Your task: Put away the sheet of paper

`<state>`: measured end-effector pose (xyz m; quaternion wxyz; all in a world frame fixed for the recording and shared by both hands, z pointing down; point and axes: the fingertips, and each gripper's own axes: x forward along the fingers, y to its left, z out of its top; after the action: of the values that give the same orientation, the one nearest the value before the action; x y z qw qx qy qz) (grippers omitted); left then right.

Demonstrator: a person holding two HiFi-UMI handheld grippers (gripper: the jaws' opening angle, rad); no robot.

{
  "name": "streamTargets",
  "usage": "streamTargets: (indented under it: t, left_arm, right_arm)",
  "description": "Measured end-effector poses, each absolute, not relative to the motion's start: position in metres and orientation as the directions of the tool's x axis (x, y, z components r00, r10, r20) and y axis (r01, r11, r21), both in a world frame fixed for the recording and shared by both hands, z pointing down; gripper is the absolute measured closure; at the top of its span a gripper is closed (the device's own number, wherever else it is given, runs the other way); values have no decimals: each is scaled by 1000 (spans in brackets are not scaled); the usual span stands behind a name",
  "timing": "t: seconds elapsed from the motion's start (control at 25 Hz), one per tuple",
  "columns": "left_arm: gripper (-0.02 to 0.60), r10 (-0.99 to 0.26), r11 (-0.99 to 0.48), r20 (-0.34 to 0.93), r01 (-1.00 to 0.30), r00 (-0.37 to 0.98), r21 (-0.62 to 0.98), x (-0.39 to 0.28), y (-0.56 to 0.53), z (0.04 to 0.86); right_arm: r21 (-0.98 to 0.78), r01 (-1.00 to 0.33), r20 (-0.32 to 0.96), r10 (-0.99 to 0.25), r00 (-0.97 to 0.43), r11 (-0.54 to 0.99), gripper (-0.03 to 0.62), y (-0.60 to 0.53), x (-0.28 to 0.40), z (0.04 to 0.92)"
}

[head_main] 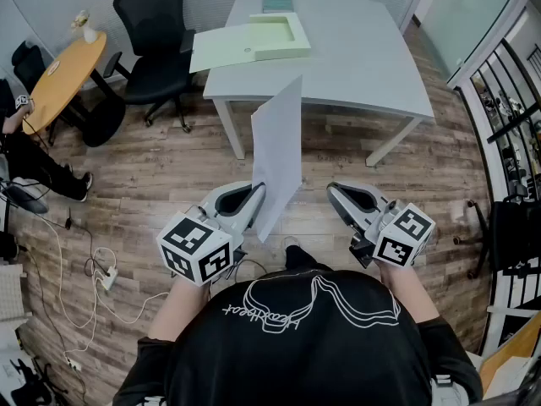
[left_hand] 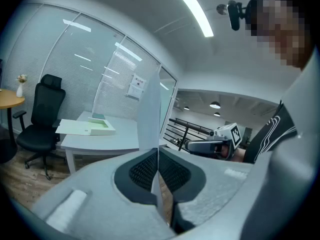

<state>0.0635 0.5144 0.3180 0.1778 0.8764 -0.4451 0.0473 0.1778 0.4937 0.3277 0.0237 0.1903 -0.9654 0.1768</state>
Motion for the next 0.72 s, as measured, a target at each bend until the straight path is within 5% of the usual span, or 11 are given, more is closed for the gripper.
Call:
streamTargets:
  t: [0.72]
  left_arm:
    - [571, -764, -561, 218, -792, 607, 240, 69, 511, 316]
  right_arm:
    - [-228, -396, 122, -377, -918, 890, 585, 489, 176, 324]
